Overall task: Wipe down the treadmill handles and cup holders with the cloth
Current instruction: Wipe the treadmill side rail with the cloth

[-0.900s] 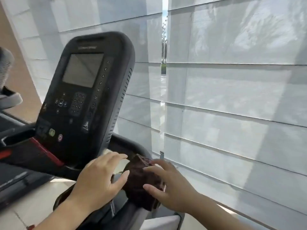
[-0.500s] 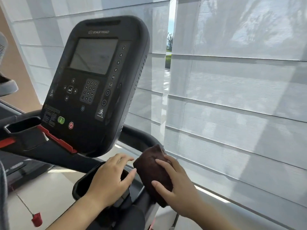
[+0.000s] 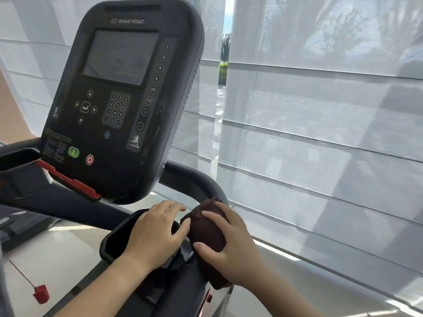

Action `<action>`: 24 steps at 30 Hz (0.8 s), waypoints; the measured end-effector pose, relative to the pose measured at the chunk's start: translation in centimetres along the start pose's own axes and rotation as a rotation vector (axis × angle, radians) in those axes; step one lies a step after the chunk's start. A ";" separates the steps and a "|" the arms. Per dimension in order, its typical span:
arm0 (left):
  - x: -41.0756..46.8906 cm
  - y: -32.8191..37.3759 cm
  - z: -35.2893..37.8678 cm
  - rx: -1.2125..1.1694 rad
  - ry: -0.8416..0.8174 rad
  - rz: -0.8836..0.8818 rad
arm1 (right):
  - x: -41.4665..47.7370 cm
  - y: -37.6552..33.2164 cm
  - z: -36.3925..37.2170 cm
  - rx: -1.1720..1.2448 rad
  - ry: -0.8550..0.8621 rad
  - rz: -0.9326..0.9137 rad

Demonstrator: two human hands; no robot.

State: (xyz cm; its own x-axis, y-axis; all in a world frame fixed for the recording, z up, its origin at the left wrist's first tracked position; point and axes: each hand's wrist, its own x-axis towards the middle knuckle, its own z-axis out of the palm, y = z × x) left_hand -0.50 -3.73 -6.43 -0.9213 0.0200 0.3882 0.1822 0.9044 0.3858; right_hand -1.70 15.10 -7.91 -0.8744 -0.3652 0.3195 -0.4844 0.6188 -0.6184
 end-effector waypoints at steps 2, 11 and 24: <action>-0.1 0.2 -0.3 0.012 0.012 0.010 | -0.4 -0.5 0.3 0.035 0.062 0.019; -4.6 2.0 -4.5 0.057 0.044 0.044 | -2.1 -2.6 -1.8 0.065 0.062 0.026; -21.6 4.5 -9.2 0.109 -0.082 -0.206 | -9.3 -9.0 1.1 -0.082 -0.139 -0.169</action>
State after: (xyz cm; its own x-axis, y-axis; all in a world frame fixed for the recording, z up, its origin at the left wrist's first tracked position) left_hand 23.38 -3.98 -5.39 -0.9608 -0.1390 0.2400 -0.0463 0.9335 0.3555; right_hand 10.82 12.18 -6.13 -0.7712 -0.5570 0.3082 -0.6291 0.5931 -0.5024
